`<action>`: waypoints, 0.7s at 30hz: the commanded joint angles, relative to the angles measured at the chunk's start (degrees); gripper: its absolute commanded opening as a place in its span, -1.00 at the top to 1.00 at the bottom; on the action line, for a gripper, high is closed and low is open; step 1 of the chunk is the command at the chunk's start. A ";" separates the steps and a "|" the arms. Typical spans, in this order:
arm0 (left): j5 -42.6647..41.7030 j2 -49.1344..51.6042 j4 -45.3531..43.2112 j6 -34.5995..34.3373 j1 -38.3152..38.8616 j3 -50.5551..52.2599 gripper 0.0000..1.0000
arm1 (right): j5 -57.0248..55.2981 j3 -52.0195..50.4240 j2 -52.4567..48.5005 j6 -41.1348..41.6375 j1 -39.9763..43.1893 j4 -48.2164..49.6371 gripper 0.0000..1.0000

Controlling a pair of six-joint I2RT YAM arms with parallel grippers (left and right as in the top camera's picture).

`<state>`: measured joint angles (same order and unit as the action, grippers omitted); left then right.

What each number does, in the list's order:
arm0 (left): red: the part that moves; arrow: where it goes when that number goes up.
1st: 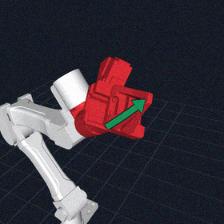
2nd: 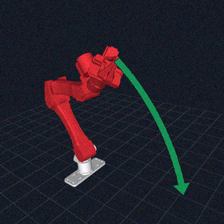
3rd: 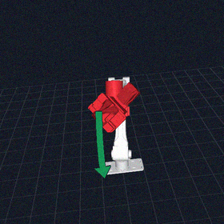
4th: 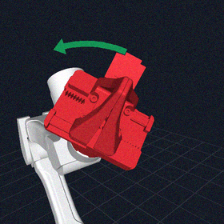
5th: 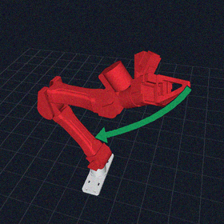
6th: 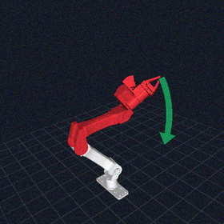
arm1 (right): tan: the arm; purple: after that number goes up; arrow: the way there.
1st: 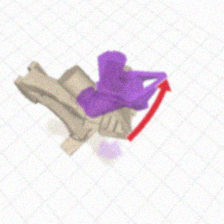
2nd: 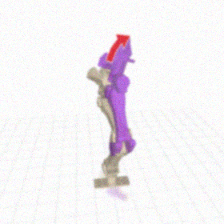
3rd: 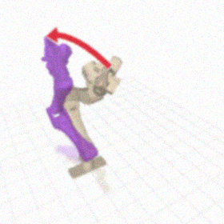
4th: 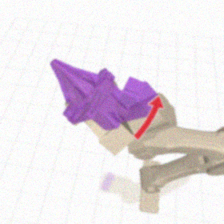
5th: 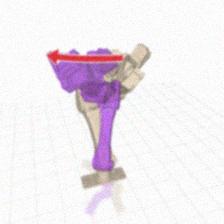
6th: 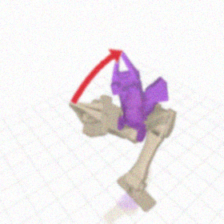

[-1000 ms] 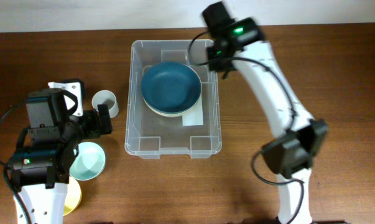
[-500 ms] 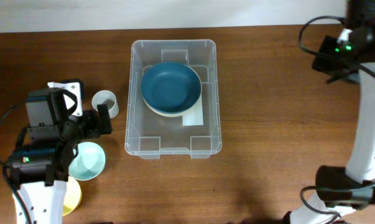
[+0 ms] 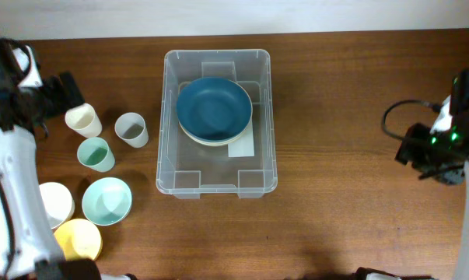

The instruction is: Pack container

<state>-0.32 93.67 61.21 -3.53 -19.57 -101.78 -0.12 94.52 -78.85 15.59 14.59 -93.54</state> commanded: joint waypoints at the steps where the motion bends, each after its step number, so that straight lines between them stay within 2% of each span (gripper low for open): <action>1: 1.18 7.50 0.20 -0.13 -2.25 -3.61 -1.00 | -1.88 -5.49 2.47 -0.59 0.07 1.81 -0.14; 15: 1.16 29.11 -2.86 -0.33 -4.87 -3.65 -0.96 | -2.86 -7.74 2.58 -0.61 0.07 3.58 -0.14; 16: 1.14 29.90 -2.84 -0.33 -4.87 -3.65 -0.89 | -3.17 -7.74 2.58 -0.61 0.07 3.58 -0.14; 17: 1.16 31.26 -2.84 -0.33 -4.87 -3.65 -0.63 | -3.19 -7.74 2.58 -0.61 0.07 3.58 -0.14; 19: 1.14 32.15 -2.86 -0.33 -4.87 -3.65 -0.29 | -3.19 -7.74 2.58 -0.61 0.07 3.61 -0.14; 21: 1.14 32.79 -3.10 -0.33 -4.87 -3.65 -0.05 | -3.19 -7.74 2.58 -0.61 0.07 3.63 -0.14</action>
<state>0.67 125.12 58.48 -4.01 -24.14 -104.57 -2.13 87.07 -77.08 14.98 14.59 -90.06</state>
